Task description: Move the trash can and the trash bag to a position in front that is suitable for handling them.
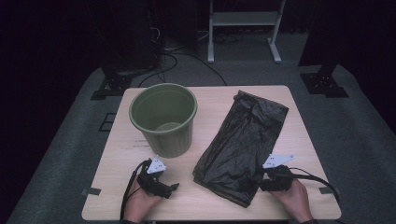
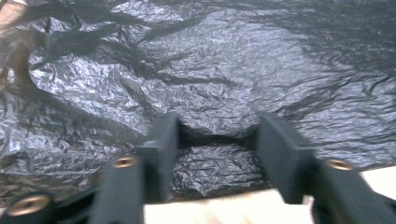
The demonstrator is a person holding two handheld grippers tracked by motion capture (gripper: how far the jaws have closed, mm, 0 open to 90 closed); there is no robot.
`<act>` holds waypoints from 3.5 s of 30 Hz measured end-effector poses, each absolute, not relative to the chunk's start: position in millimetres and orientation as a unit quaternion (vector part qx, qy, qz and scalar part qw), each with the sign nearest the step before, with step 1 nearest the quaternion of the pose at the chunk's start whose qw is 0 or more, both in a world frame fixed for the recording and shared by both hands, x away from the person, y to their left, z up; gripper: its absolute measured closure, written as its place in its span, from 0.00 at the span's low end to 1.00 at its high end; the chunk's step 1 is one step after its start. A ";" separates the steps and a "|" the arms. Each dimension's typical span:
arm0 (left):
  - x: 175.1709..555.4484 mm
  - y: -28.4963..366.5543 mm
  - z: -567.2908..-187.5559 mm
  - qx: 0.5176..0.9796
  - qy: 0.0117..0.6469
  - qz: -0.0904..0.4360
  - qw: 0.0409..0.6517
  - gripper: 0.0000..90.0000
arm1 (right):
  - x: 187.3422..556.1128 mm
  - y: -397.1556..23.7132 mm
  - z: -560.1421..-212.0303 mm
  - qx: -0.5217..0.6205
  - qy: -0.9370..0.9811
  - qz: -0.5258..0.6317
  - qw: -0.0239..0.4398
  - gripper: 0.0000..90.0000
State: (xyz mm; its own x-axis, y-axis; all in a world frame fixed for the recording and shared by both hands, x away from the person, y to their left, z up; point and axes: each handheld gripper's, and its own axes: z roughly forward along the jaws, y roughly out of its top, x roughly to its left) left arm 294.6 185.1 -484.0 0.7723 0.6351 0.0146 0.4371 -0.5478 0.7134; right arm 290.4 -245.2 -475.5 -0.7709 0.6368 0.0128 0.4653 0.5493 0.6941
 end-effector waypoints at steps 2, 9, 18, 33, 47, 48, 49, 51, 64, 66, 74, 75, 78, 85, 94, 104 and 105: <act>294.6 185.1 -484.0 0.869 0.309 0.137 0.362 0.00 | 290.6 -245.8 -475.0 0.316 0.871 0.355 0.120 0.65; 294.6 185.1 -484.0 0.869 0.309 0.137 0.362 0.00 | 290.2 -253.7 -475.0 0.320 0.869 0.359 0.118 1.00; 294.5 185.1 -484.0 0.869 0.309 0.137 0.362 0.00 | 303.1 -278.2 -471.8 0.356 0.858 0.340 0.145 1.00; 294.5 185.1 -484.0 0.869 0.309 0.137 0.362 0.00 | 313.5 -316.8 -461.7 0.410 0.824 0.344 0.187 0.72; 294.5 185.1 -484.0 0.869 0.309 0.137 0.362 0.00 | 284.0 -272.8 -467.8 0.359 0.853 0.357 0.125 0.42; 294.5 185.1 -484.0 0.869 0.309 0.137 0.362 0.00 | 283.8 -271.4 -469.2 0.356 0.856 0.352 0.126 0.44; 294.4 185.1 -484.0 0.869 0.309 0.137 0.362 0.00 | 283.6 -270.2 -470.6 0.356 0.859 0.345 0.129 0.47; 294.4 185.1 -484.0 0.869 0.309 0.138 0.362 0.00 | 283.2 -269.5 -472.2 0.357 0.861 0.339 0.126 0.59; 294.3 185.2 -484.0 0.869 0.310 0.138 0.361 0.00 | 276.9 -286.1 -468.8 0.367 0.865 0.306 0.154 1.00; 294.3 185.2 -484.0 0.869 0.310 0.138 0.361 0.00 | 274.4 -293.5 -468.4 0.372 0.863 0.304 0.157 1.00; 294.0 185.2 -484.0 0.868 0.311 0.138 0.361 0.00 | 261.6 -329.1 -468.0 0.414 0.846 0.286 0.177 1.00; 294.0 185.2 -484.0 0.868 0.311 0.138 0.361 0.00 | 260.3 -333.7 -467.7 0.419 0.844 0.284 0.179 1.00; 293.9 185.1 -484.0 0.868 0.311 0.138 0.361 0.00 | 255.6 -342.4 -465.3 0.426 0.837 0.290 0.187 0.92; 293.8 185.1 -484.0 0.868 0.312 0.139 0.361 0.00 | 254.4 -334.4 -446.1 0.414 0.821 0.340 0.197 0.69; 293.9 185.1 -484.0 0.868 0.312 0.139 0.361 0.00 | 293.8 -309.0 -445.0 0.401 0.805 0.395 0.188 0.25; 294.2 185.3 -483.8 0.866 0.317 0.141 0.360 0.00 | 319.6 -289.1 -472.5 0.399 0.818 0.368 0.189 0.07; 294.2 185.3 -483.8 0.866 0.317 0.141 0.360 0.00 | 320.3 -289.8 -474.4 0.400 0.818 0.370 0.185 0.07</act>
State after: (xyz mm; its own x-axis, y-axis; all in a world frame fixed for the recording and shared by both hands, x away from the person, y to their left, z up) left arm 294.2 185.3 -483.8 0.7597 0.6501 0.0167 0.4473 -0.5409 0.7123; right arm 320.3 -289.8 -474.4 -0.6111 0.7915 -0.0058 0.5178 0.4054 0.7533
